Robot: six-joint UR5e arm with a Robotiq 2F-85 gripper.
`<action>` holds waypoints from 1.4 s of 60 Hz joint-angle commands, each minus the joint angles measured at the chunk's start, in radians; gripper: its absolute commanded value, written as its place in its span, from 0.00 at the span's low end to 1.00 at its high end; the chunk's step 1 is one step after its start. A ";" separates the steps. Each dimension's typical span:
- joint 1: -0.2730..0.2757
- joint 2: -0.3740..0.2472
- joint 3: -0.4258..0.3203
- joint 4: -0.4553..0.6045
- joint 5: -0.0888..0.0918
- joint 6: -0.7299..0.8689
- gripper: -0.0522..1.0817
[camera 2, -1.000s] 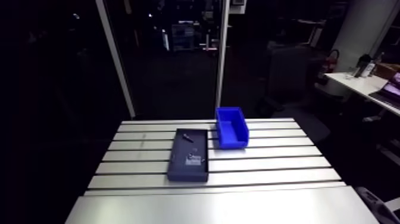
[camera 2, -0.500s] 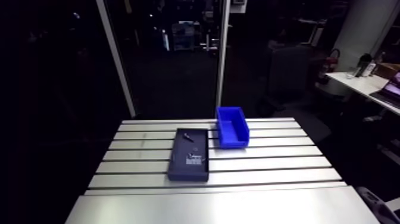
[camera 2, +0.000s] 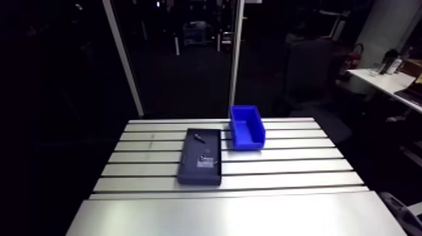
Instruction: Pick up the M10 bolt from the tray and put it into the blue bin.
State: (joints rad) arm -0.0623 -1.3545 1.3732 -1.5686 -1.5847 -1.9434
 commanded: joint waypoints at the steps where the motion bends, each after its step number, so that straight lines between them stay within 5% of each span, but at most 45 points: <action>1: 0.002 0.047 -0.002 0.003 0.001 -0.159 0.05; 34: 0.004 0.181 -0.011 -0.013 -0.022 -0.339 0.05; 45: 0.011 0.206 0.007 -0.093 -0.043 -0.343 0.06; 54: 0.027 0.233 0.028 -0.130 -0.069 -0.348 0.20; 69: 0.039 0.237 0.075 -0.207 -0.070 -0.383 0.45; 84: 0.041 0.255 0.099 -0.258 -0.070 -0.418 0.51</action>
State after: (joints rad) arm -0.0237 -1.1099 1.4479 -1.7830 -1.6536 -2.3283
